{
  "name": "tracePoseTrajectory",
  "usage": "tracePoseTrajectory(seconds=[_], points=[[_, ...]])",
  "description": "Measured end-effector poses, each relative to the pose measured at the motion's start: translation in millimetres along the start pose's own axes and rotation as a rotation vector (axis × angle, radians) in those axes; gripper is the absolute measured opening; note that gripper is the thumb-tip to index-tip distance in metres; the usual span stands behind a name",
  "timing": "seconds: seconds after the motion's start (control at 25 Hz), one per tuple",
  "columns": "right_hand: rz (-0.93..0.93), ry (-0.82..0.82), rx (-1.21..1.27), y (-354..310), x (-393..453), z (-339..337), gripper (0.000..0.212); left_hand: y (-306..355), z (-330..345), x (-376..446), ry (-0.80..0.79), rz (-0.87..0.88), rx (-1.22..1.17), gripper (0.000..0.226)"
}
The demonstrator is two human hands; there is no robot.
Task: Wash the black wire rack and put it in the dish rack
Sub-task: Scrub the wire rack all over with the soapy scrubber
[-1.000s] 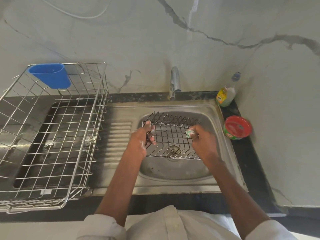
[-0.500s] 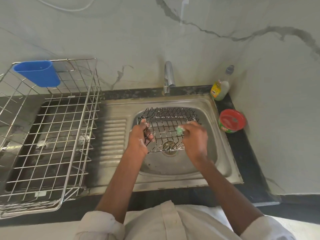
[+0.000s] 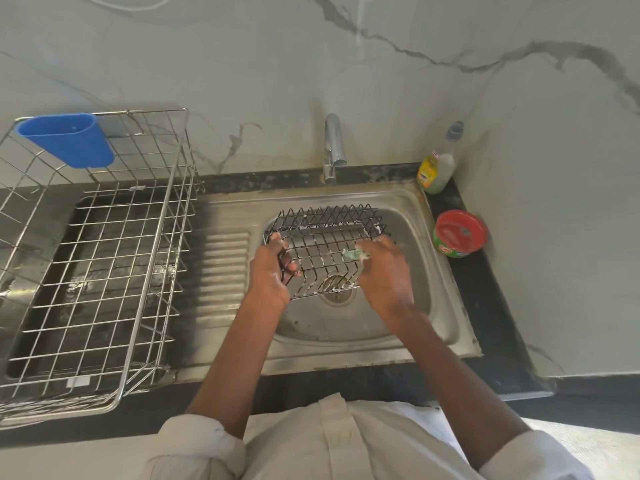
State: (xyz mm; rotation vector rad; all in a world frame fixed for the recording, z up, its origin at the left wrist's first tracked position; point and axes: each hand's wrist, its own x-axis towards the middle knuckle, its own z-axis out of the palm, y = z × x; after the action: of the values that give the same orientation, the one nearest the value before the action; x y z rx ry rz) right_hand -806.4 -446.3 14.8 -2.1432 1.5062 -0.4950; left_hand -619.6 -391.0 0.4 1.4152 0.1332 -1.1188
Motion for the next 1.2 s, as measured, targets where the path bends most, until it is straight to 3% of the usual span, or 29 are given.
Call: tracePoseTrajectory(seconds=[0.08, 0.24, 0.4, 0.64, 0.88, 1.0, 1.2], points=[[0.106, -0.004, 0.236, -7.9, -0.2, -3.1, 0.035, -2.1, -1.4, 1.1, 0.009, -0.003, -0.007, 0.021], [0.518, -0.171, 1.055, -12.8, 1.8, -16.9, 0.033, -9.5, -4.2, 0.9, 0.011, -0.029, -0.019, 0.019], [0.597, -0.326, 1.322, -13.8, 2.7, -21.8, 0.039, -13.6, -6.4, 3.4, 0.001, -0.018, 0.001, 0.019], [0.593, -0.33, 1.113, -11.7, -0.1, -17.5, 0.034, -18.9, -8.5, 10.0, 0.009, -0.025, -0.01, 0.018], [0.66, -0.246, 1.238, -10.0, 10.3, -24.1, 0.02, -12.6, 0.8, 11.8, -0.005, -0.031, -0.018, 0.023], [0.462, -0.125, 1.015, -21.4, 9.3, -20.8, 0.015, -9.0, 6.1, 11.8, 0.006, -0.024, -0.04, 0.023], [0.029, -0.068, 0.52, -44.2, -4.8, 13.0, 0.037, -7.3, 10.4, 0.8, -0.016, -0.05, -0.121, 0.037]])
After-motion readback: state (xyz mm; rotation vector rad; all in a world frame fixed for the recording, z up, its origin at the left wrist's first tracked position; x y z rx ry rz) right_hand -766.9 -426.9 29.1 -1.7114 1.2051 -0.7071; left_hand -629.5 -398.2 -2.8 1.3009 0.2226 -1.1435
